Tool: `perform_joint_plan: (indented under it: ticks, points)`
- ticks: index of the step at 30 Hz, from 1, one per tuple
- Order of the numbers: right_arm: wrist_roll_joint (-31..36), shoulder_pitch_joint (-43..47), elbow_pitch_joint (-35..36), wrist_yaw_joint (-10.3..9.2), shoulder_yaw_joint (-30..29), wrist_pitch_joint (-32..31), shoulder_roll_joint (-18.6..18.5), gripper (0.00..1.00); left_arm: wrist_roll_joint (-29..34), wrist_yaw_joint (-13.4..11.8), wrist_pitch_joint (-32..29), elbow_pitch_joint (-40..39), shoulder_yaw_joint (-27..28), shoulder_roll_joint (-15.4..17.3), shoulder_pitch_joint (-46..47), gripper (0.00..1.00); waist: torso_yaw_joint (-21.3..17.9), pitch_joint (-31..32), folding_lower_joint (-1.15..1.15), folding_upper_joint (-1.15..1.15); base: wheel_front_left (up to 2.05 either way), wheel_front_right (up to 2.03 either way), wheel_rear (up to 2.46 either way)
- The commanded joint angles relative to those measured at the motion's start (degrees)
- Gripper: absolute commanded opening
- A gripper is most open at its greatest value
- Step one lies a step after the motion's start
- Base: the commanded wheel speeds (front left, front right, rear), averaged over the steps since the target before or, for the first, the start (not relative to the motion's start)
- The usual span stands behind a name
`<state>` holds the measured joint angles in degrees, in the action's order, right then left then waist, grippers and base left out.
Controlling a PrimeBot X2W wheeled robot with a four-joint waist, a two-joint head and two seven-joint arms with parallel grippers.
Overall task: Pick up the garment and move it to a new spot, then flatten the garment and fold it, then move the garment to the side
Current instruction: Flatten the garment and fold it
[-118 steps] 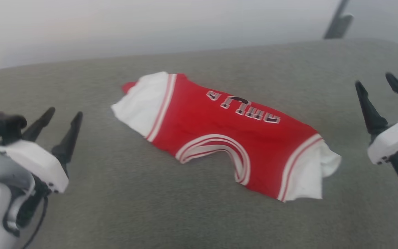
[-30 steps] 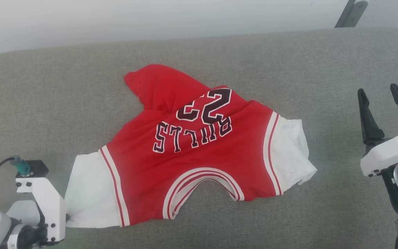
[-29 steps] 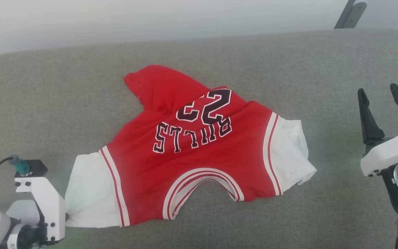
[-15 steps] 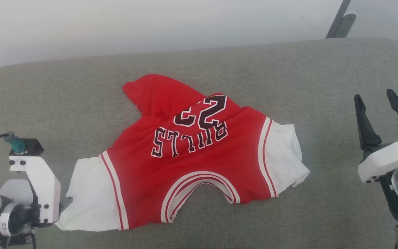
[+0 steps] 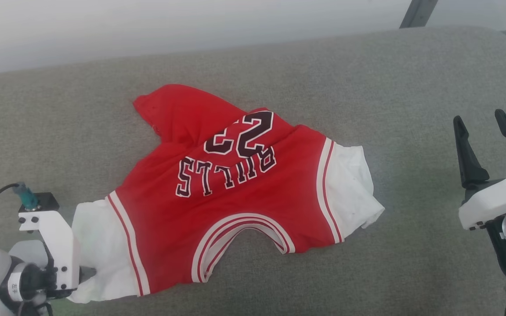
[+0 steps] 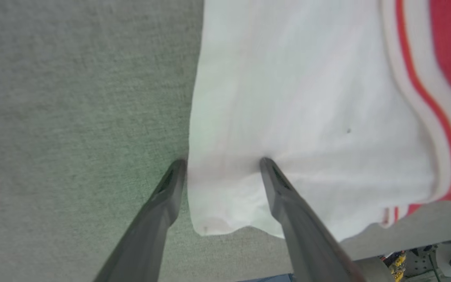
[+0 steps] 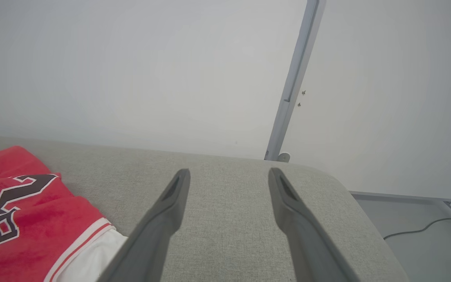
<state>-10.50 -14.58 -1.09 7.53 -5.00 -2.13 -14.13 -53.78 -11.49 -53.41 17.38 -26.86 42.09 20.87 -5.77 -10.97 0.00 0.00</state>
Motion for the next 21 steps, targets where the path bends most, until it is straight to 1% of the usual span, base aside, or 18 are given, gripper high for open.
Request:
perform_joint_plan:
  ticks: [1,2,3,4,5,9,13,17,19,21]
  points:
    - [-0.06,0.09,0.26,-0.08,-0.04,-0.36,0.12,1.00,-0.28,0.14,-0.44,2.78,-0.91,-0.80,-1.16,1.00,-0.26,-0.62,0.00,0.00,0.00,0.00,0.00]
    - [-0.09,0.05,0.36,-0.08,-0.09,-0.42,0.08,1.00,-0.39,0.41,-0.20,3.88,-1.08,-1.13,-1.19,1.00,-0.30,-0.81,0.00,0.00,0.00,0.00,0.00]
    - [-0.22,0.01,0.41,-0.07,-0.07,-0.70,0.06,1.00,-1.01,0.29,0.10,4.92,-0.80,-1.80,-1.10,0.83,-0.32,-1.00,0.00,0.00,0.00,0.00,0.00]
    - [-0.58,0.06,0.35,-0.07,0.09,-1.14,0.00,1.00,-1.41,1.14,-0.11,5.56,-1.04,-2.47,-1.02,0.02,-0.31,-1.13,0.00,0.00,0.00,0.00,0.00]
    - [-0.78,0.22,0.38,-0.08,0.18,-1.62,-0.17,1.00,-1.58,1.49,0.09,6.09,-1.12,-2.97,-0.83,0.00,-0.23,-1.26,0.00,0.00,0.00,0.00,0.00]
    - [-3.77,1.00,0.29,-0.07,1.77,-5.31,-1.40,1.00,-1.29,3.35,0.67,7.09,-1.79,-4.32,0.40,0.00,0.44,-1.77,0.00,0.00,0.00,0.00,0.00]
    - [-8.60,1.81,-0.63,-0.07,6.54,-13.75,-4.53,1.00,-0.52,4.58,1.60,7.09,-2.29,-5.03,2.18,0.00,1.59,-2.45,0.00,0.00,0.00,0.00,0.00]
    - [-14.38,1.05,-1.64,-0.07,11.39,-22.65,-7.90,1.00,-0.10,5.22,2.39,6.75,-2.64,-5.82,4.10,0.00,2.85,-3.46,0.00,0.00,0.00,0.00,0.00]
    - [-17.00,-0.13,-2.45,-0.07,12.77,-25.89,-8.91,1.00,-0.10,5.68,3.00,6.45,-2.66,-6.45,5.22,0.00,3.55,-4.04,0.00,0.00,0.00,0.00,0.00]
    - [-18.12,-1.24,-3.51,-0.06,14.42,-28.53,-10.17,1.00,0.47,6.14,3.15,6.15,-3.14,-7.09,6.22,0.00,4.38,-4.67,0.00,0.00,0.00,0.00,0.00]
